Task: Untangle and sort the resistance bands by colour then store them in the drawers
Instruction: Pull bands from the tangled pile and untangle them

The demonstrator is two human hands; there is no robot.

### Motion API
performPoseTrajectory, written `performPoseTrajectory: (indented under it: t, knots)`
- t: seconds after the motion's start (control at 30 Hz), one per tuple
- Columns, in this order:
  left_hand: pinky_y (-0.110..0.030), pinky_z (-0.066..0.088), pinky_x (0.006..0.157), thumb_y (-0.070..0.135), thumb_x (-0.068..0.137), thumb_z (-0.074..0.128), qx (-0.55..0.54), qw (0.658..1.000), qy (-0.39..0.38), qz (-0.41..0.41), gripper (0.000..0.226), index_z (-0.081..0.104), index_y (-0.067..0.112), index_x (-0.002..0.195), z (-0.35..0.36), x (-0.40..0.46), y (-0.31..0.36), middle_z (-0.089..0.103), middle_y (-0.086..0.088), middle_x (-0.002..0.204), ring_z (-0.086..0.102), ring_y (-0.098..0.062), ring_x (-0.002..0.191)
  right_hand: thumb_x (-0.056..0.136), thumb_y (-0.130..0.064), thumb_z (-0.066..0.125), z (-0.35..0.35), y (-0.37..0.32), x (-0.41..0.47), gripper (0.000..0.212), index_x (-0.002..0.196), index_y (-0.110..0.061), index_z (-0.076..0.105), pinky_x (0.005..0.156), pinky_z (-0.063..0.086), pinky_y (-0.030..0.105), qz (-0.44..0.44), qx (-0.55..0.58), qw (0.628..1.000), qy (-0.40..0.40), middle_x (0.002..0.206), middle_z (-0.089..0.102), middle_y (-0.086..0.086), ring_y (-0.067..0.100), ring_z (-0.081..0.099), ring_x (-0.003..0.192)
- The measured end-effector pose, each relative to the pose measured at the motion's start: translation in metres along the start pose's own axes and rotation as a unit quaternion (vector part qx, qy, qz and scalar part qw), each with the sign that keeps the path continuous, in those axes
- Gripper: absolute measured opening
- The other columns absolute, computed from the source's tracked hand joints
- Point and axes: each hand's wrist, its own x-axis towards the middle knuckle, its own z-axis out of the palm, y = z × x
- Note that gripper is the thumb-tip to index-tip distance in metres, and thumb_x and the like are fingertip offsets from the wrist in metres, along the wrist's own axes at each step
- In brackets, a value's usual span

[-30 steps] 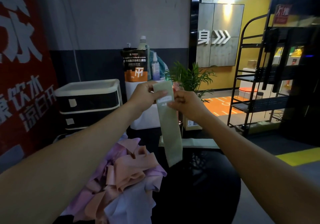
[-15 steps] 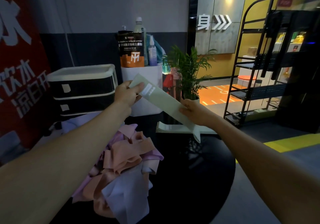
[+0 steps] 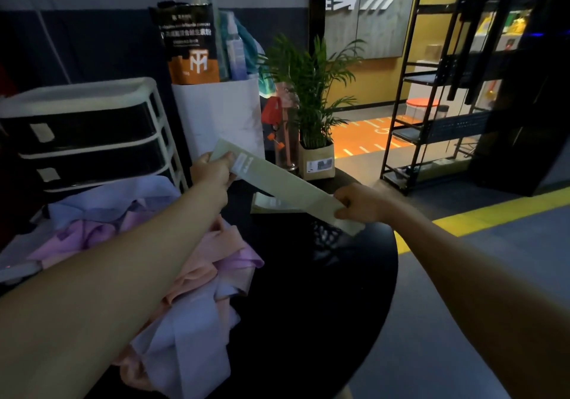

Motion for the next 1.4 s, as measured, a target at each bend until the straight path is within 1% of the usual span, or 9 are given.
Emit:
performPoseTrajectory:
  t: [0.17,0.23,0.37,0.47,0.67,0.87,1.03,1.3,1.4]
  knots:
    - [-0.018,0.05,0.058,0.008,0.09,0.06,-0.012,0.998,0.031,-0.047,0.017,0.051,0.015,0.077,0.007,0.015,-0.022,0.055,0.001,0.08,0.053,-0.008,0.068,0.091,-0.011,0.057,0.004,0.044,0.006,0.011,0.097,-0.003,0.059,0.053,0.037,0.011,0.085,0.137,0.984,0.07,0.069,0.05,0.0,0.01,0.047,0.061]
    - [-0.021,0.052,0.063,0.008,0.09,0.06,0.0,0.998,0.033,-0.057,0.004,0.057,0.011,0.092,0.01,0.023,-0.034,0.058,-0.003,0.089,0.054,-0.009,0.07,0.09,-0.008,0.059,0.009,0.058,0.014,0.012,0.097,0.001,0.059,0.064,0.045,0.029,0.129,0.248,0.954,0.109,0.074,0.054,0.007,0.019,0.053,0.069]
    - [-0.029,0.049,0.08,0.001,0.093,0.05,0.054,0.996,0.024,-0.063,0.028,0.055,0.001,0.121,0.019,0.04,-0.055,0.059,-0.013,0.112,0.055,-0.02,0.092,0.087,-0.007,0.062,0.014,0.075,0.031,0.003,0.087,-0.005,0.059,0.074,0.054,0.045,0.211,0.369,0.88,0.213,0.087,0.055,0.014,0.029,0.056,0.082]
    - [-0.032,0.048,0.082,-0.007,0.091,0.047,0.099,0.993,0.005,-0.069,0.029,0.056,-0.003,0.119,0.025,0.053,-0.068,0.057,-0.02,0.123,0.055,-0.025,0.097,0.084,-0.015,0.068,0.014,0.09,0.045,0.014,0.096,-0.007,0.066,0.087,0.053,0.046,0.241,0.32,0.878,0.263,0.097,0.064,0.011,0.027,0.062,0.093]
    - [-0.039,0.051,0.082,-0.005,0.087,0.054,0.221,0.974,-0.016,-0.05,0.025,0.062,-0.004,0.111,0.031,0.075,-0.09,0.061,-0.02,0.117,0.058,-0.027,0.093,0.086,-0.017,0.066,0.017,0.108,0.063,0.019,0.099,-0.004,0.069,0.088,0.051,0.037,0.262,0.223,0.89,0.301,0.1,0.068,0.011,0.024,0.062,0.095]
    - [-0.043,0.055,0.086,0.003,0.076,0.066,0.392,0.919,-0.026,0.02,0.01,0.064,0.013,0.076,0.029,0.084,-0.1,0.068,-0.014,0.096,0.066,-0.031,0.092,0.087,-0.02,0.062,0.027,0.116,0.075,0.017,0.096,-0.007,0.069,0.082,0.054,0.04,0.279,0.152,0.896,0.309,0.097,0.068,0.014,0.028,0.063,0.091]
    - [-0.024,0.045,0.083,0.004,0.073,0.068,0.47,0.88,-0.042,0.052,0.017,0.069,0.01,0.089,0.026,0.083,-0.108,0.068,-0.008,0.102,0.063,-0.026,0.097,0.088,-0.017,0.056,0.036,0.118,0.08,0.016,0.098,-0.011,0.068,0.08,0.051,0.037,0.303,0.118,0.892,0.313,0.101,0.067,0.014,0.032,0.061,0.095]
    - [-0.025,0.042,0.08,0.006,0.072,0.075,0.475,0.875,-0.06,0.077,0.022,0.066,0.006,0.092,0.022,0.086,-0.111,0.068,-0.012,0.101,0.062,-0.024,0.097,0.087,-0.008,0.053,0.046,0.117,0.084,0.014,0.094,-0.004,0.064,0.07,0.043,0.033,0.29,0.078,0.892,0.339,0.099,0.065,0.017,0.036,0.058,0.093]
    - [-0.026,0.042,0.079,0.01,0.071,0.078,0.491,0.862,-0.082,0.099,0.026,0.064,0.006,0.093,0.019,0.089,-0.113,0.067,-0.013,0.103,0.061,-0.024,0.095,0.089,-0.006,0.05,0.046,0.117,0.081,0.019,0.103,-0.003,0.062,0.081,0.044,0.038,0.281,0.037,0.898,0.335,0.111,0.058,0.018,0.036,0.052,0.104]
